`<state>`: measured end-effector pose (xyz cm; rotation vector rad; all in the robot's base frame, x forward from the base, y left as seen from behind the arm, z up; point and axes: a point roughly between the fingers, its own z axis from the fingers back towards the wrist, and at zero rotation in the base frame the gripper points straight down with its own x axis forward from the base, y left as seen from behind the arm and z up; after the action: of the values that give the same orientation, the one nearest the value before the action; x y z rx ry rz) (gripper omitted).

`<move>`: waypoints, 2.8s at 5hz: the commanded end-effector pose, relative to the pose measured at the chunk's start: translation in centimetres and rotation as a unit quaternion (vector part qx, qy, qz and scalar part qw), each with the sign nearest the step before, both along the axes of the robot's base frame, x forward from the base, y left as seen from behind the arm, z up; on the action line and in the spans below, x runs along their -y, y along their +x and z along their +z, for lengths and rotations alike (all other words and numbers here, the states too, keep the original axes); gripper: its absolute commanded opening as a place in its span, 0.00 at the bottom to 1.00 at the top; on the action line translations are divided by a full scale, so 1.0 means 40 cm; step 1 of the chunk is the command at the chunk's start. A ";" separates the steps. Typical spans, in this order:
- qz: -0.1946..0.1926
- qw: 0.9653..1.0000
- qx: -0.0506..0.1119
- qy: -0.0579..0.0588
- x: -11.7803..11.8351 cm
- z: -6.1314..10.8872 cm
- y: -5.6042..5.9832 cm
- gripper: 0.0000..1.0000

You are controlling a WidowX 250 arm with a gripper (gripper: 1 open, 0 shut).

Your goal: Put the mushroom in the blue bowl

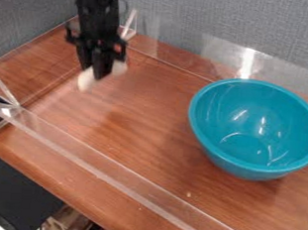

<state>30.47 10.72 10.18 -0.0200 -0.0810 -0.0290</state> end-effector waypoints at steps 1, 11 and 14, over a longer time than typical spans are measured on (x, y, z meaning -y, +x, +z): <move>-0.010 0.998 0.063 0.007 0.029 0.155 0.007 0.00; -0.190 0.979 0.058 -0.042 0.491 0.022 0.049 0.00; -0.185 0.979 0.074 -0.043 0.480 0.015 0.064 0.00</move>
<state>32.68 -8.69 9.80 -0.1182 -0.1934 -0.4032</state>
